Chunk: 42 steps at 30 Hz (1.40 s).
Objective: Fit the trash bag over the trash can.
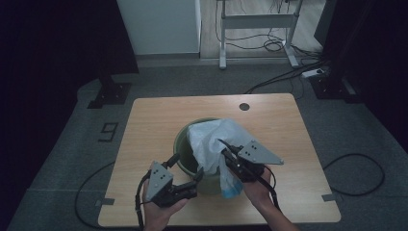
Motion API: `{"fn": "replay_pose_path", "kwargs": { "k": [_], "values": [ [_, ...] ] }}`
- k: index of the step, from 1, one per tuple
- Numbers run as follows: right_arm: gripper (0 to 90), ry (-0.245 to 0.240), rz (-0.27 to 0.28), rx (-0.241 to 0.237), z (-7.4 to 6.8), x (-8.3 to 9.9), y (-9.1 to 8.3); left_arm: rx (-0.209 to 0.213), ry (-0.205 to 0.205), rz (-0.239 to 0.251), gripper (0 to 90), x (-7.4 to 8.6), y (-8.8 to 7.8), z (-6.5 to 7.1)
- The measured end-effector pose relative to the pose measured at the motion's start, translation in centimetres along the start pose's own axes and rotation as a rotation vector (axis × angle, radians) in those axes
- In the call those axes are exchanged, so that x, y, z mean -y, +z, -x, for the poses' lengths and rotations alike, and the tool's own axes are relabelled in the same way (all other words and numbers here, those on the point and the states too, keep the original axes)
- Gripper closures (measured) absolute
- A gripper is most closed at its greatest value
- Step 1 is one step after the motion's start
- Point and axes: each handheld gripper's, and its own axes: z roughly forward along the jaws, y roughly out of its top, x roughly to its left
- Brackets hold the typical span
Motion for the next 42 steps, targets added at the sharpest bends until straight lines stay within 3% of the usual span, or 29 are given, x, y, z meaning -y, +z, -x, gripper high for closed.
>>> {"fn": "replay_pose_path", "kwargs": {
  "k": [3, 8, 11, 16, 19, 21, 26, 28, 31, 34, 36, 39, 42],
  "values": [
    [85.5, 0.005, -0.004, -0.003, 0.0, 0.1, 0.1, -0.008, 0.007, -0.018, 20.1, 0.3, 1.0, 0.5],
    [83.6, 0.013, -0.012, -0.009, 0.0, 0.3, 0.0, 0.008, 0.03, -0.039, 47.9, 0.4, 2.0, 1.2],
    [80.8, 0.018, -0.011, -0.015, 0.1, 0.5, -0.2, 0.025, 0.022, -0.043, 63.9, 0.4, 2.3, 1.2],
    [77.3, 0.034, 0.0, -0.025, 0.3, 0.9, -0.9, 0.063, 0.005, -0.046, 80.9, 0.5, 2.4, 1.0],
    [76.5, 0.044, 0.003, -0.025, 0.6, 1.1, -1.1, 0.076, 0.009, -0.049, 83.5, 0.5, 2.5, 1.1],
    [76.6, 0.044, 0.002, -0.022, 0.7, 1.1, -1.1, 0.086, 0.018, -0.055, 80.5, 0.7, 2.5, 1.4],
    [77.7, 0.044, 0.0, -0.004, 1.1, 0.8, -0.8, 0.07, 0.029, -0.017, 50.5, 1.1, 2.0, 2.0],
    [78.3, 0.051, 0.0, -0.004, 1.2, 0.7, -0.7, 0.054, 0.041, -0.021, 45.3, 1.2, 2.0, 2.2],
    [78.9, 0.049, 0.007, -0.008, 1.0, 0.2, -0.5, 0.065, 0.054, -0.028, 42.8, 1.2, 2.3, 2.4],
    [79.2, 0.043, 0.011, -0.013, 0.7, -0.2, -0.4, 0.057, 0.065, -0.032, 45.8, 1.1, 2.6, 2.5],
    [79.2, 0.037, 0.014, -0.018, 0.6, -0.3, -0.3, 0.041, 0.057, -0.027, 55.5, 1.1, 2.7, 2.4],
    [78.0, 0.034, 0.016, -0.024, 0.6, -0.1, -0.4, 0.043, 0.011, -0.02, 72.1, 1.0, 2.8, 1.6],
    [65.1, 0.041, 0.011, -0.039, 0.5, 0.5, -0.8, 0.055, -0.005, -0.015, 84.0, 0.9, 2.7, 1.1]
  ]
}}
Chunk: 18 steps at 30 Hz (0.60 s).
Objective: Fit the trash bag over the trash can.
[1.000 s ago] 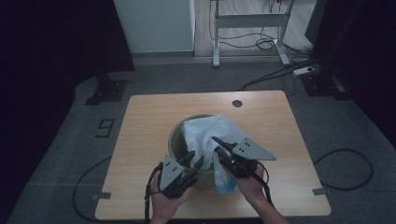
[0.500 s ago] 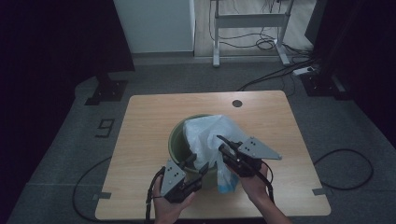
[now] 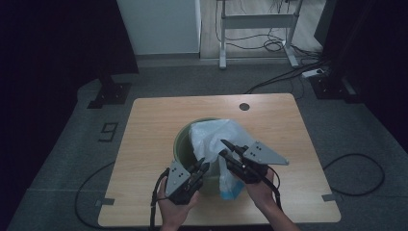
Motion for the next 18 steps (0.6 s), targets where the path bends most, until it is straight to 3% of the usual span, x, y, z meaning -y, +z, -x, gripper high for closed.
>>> {"fn": "replay_pose_path", "kwargs": {
  "k": [4, 6, 12, 16, 18],
  "values": [
    [42.6, 0.002, 0.026, 0.014, -0.9, 1.1, -1.6, -0.019, -0.019, 0.012, 89.1, -0.1, 0.0, -0.4],
    [36.5, -0.011, 0.031, 0.043, -1.9, 1.7, -2.9, -0.03, -0.022, 0.018, 89.6, -0.1, 0.0, -0.4],
    [30.6, -0.065, 0.052, 0.118, -4.2, 4.3, -5.9, -0.034, -0.045, 0.024, 89.7, -0.2, 0.2, -0.6],
    [28.0, -0.041, 0.019, 0.166, -4.3, 6.5, -6.6, -0.036, -0.059, 0.031, 89.7, -0.2, 0.1, -0.8],
    [27.3, -0.005, 0.009, 0.193, -4.0, 7.7, -6.6, -0.035, -0.065, 0.037, 89.7, -0.3, 0.0, -0.9]
  ]
}}
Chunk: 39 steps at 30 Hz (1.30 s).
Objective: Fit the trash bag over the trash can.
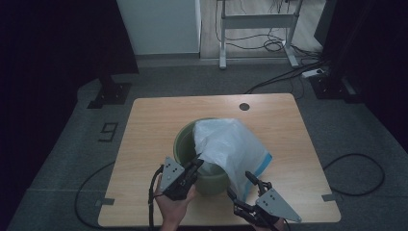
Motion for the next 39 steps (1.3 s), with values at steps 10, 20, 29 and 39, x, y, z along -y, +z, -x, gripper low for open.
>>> {"fn": "replay_pose_path", "kwargs": {
  "k": [10, 20, 29, 39],
  "values": [
    [24.3, 0.007, -0.08, 0.101, 0.4, 3.4, 2.2, 0.002, -0.01, 0.011, 89.8, -0.3, -0.5, -0.4],
    [63.8, -0.007, -0.053, 0.163, 3.1, 4.3, 1.8, 0.026, 0.007, 0.018, 89.7, -0.4, -1.4, -0.5],
    [82.9, -0.053, 0.062, 0.202, 5.3, -0.1, 1.5, 0.052, 0.016, 0.011, 89.6, 0.0, -2.1, -0.7],
    [84.9, -0.08, 0.236, 0.153, 4.9, -7.9, 2.6, 0.088, 0.031, -0.012, 89.3, 0.8, -2.9, -0.9]
  ]
}}
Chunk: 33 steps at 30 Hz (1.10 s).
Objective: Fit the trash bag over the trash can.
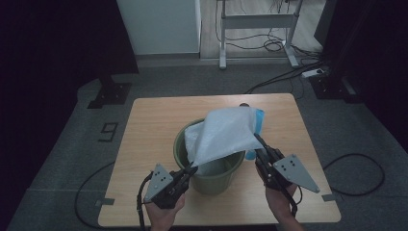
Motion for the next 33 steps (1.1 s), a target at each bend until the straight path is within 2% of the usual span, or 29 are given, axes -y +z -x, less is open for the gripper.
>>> {"fn": "replay_pose_path", "kwargs": {
  "k": [2, 3, 6, 9, 12, 17, 21, 26, 29, 31, 33],
  "values": [
    [84.9, 0.015, 0.019, -0.026, -0.4, -0.7, 0.4, 0.031, -0.009, -0.014, 87.9, 0.2, -0.1, 0.1],
    [84.9, 0.019, 0.025, -0.041, -0.7, -0.9, 0.6, 0.049, -0.009, -0.018, 84.3, 0.2, -0.1, 0.1],
    [84.8, -0.022, 0.042, -0.075, -1.4, -1.2, 0.8, 0.063, 0.025, -0.017, 63.5, 0.0, -0.8, 0.5],
    [84.8, -0.047, 0.044, -0.081, -1.6, -1.1, 0.8, 0.071, 0.015, 0.002, 48.1, -0.6, -1.8, 0.5],
    [84.8, -0.039, 0.036, -0.076, -1.2, -1.0, 0.8, 0.058, 0.014, 0.021, 43.5, -1.5, -2.6, 0.3],
    [84.8, -0.039, 0.021, -0.084, -1.0, -1.0, 1.1, 0.048, 0.043, 0.029, 42.2, -2.9, -2.4, 0.2],
    [84.7, -0.041, 0.004, -0.092, -0.9, -1.0, 1.4, 0.048, 0.066, 0.012, 45.5, -3.9, -1.4, 0.2],
    [84.0, -0.048, -0.008, -0.102, -0.8, -1.0, 1.6, 0.085, 0.1, -0.031, 64.2, -4.5, -0.1, 0.0],
    [83.6, -0.051, -0.011, -0.108, -0.7, -1.1, 1.7, 0.114, 0.102, -0.057, 76.5, -4.5, 0.7, -0.2],
    [81.9, -0.055, -0.019, -0.116, -0.7, -1.2, 1.9, 0.121, 0.099, -0.053, 86.7, -4.5, 0.8, -0.4],
    [79.0, -0.058, -0.026, -0.123, -0.7, -1.2, 1.9, 0.124, 0.075, -0.034, 89.8, -4.6, 0.8, -0.6]
  ]
}}
